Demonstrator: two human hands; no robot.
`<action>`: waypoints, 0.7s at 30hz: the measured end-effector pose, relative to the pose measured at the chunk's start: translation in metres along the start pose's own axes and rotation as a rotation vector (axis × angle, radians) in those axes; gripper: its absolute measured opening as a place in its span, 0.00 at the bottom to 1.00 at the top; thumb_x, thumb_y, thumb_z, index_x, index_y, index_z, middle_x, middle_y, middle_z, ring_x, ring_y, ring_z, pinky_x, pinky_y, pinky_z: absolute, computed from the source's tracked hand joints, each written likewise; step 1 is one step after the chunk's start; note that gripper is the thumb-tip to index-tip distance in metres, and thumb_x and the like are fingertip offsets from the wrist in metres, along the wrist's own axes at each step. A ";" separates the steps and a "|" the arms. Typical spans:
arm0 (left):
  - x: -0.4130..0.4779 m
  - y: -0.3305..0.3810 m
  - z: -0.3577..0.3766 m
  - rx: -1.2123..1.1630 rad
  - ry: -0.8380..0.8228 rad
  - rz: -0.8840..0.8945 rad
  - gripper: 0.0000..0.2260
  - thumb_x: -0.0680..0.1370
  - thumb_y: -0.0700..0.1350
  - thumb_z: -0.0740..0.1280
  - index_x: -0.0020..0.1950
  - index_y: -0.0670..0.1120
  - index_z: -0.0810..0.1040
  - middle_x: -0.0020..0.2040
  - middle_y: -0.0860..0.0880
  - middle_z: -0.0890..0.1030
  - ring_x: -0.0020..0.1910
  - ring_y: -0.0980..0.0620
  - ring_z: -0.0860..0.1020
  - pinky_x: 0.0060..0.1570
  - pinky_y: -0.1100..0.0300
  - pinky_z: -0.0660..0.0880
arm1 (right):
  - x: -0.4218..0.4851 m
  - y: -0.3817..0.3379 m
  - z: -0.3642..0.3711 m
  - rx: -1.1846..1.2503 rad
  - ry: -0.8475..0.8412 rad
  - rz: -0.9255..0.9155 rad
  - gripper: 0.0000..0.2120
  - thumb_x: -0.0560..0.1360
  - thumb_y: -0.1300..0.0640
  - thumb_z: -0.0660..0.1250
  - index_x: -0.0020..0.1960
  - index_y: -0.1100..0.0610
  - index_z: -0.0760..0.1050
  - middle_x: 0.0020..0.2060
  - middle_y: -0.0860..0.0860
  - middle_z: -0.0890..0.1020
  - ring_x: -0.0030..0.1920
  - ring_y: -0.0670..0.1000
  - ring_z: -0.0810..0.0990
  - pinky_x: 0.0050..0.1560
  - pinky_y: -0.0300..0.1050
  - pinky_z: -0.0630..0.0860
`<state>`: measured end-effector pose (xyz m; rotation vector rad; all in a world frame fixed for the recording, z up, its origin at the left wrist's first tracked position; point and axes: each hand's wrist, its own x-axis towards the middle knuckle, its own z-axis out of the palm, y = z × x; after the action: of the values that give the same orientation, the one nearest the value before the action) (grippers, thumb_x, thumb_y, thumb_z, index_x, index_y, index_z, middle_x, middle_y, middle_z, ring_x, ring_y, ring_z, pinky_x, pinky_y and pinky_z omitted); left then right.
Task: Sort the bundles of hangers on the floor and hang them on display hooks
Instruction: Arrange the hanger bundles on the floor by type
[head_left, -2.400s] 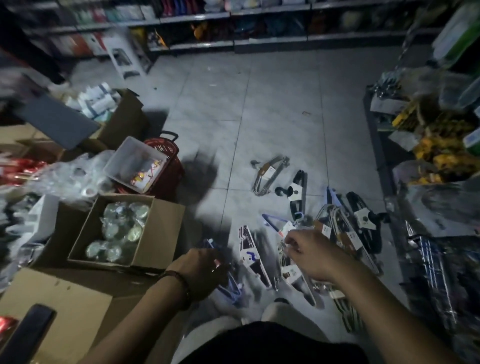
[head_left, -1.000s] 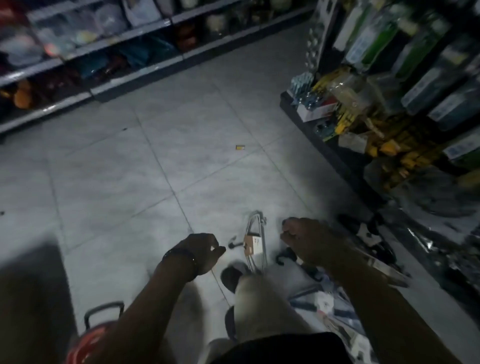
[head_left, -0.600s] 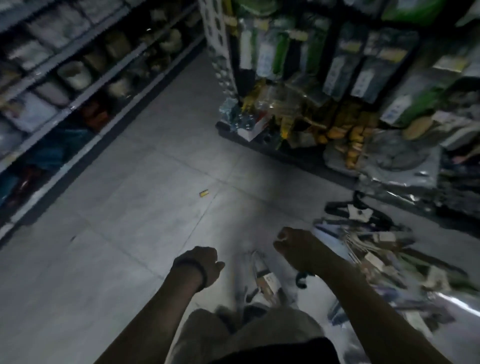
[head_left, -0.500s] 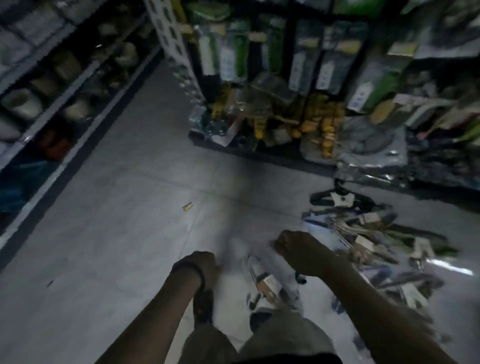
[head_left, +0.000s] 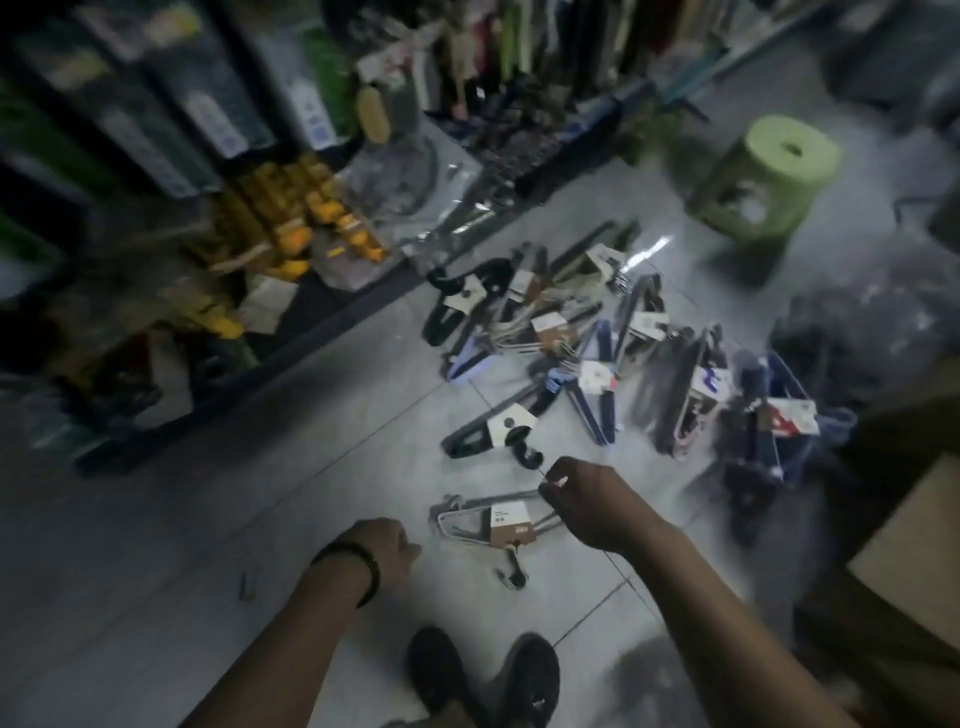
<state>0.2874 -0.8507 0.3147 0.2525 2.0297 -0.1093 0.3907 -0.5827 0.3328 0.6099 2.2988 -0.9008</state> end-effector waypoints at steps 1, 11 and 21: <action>0.014 0.011 0.006 0.035 0.021 0.012 0.17 0.83 0.59 0.59 0.61 0.49 0.78 0.63 0.47 0.80 0.59 0.47 0.79 0.60 0.56 0.77 | 0.002 0.017 0.010 0.051 0.012 0.034 0.18 0.84 0.44 0.61 0.67 0.53 0.77 0.62 0.53 0.83 0.59 0.54 0.81 0.57 0.49 0.78; 0.247 0.121 0.117 0.449 -0.083 0.196 0.16 0.82 0.53 0.61 0.65 0.50 0.80 0.66 0.46 0.81 0.60 0.44 0.80 0.64 0.51 0.78 | 0.101 0.203 0.205 0.579 0.079 0.498 0.18 0.82 0.47 0.63 0.66 0.56 0.79 0.63 0.57 0.83 0.63 0.59 0.79 0.59 0.47 0.75; 0.514 0.098 0.228 0.709 0.004 0.232 0.24 0.77 0.53 0.67 0.70 0.49 0.66 0.66 0.43 0.70 0.63 0.39 0.75 0.61 0.42 0.78 | 0.289 0.250 0.477 0.816 0.190 0.905 0.20 0.80 0.51 0.67 0.70 0.56 0.70 0.63 0.59 0.76 0.63 0.61 0.78 0.57 0.50 0.76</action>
<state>0.2833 -0.7302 -0.2437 0.9247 1.8825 -0.6836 0.4997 -0.7029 -0.2559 1.9266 1.3952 -1.2758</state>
